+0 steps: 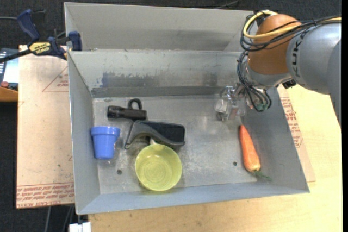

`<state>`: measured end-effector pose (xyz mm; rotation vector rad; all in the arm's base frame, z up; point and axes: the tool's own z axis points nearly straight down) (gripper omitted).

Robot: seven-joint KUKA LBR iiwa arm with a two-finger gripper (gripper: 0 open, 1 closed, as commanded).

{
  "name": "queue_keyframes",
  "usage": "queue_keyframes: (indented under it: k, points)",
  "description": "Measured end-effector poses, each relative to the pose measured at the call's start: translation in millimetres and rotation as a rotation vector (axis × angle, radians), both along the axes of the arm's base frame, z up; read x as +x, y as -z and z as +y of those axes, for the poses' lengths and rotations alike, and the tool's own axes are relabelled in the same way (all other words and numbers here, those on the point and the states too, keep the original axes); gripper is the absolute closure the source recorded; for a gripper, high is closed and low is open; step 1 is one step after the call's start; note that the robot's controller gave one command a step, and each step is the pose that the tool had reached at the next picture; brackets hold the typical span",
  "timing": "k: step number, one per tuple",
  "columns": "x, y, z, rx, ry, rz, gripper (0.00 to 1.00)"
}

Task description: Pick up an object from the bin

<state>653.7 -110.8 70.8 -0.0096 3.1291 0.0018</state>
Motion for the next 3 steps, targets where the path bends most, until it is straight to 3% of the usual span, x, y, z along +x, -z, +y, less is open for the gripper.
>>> queue_keyframes:
  k: [1,2,3]
  points:
    - [-0.1,-11.9,0.3,0.0,0.0,-0.001,1.0]
    - [-1.5,-57.9,0.8,0.001,0.0,0.005,1.0]
    - [1.1,-86.8,0.5,-0.001,-0.001,-0.006,1.0]
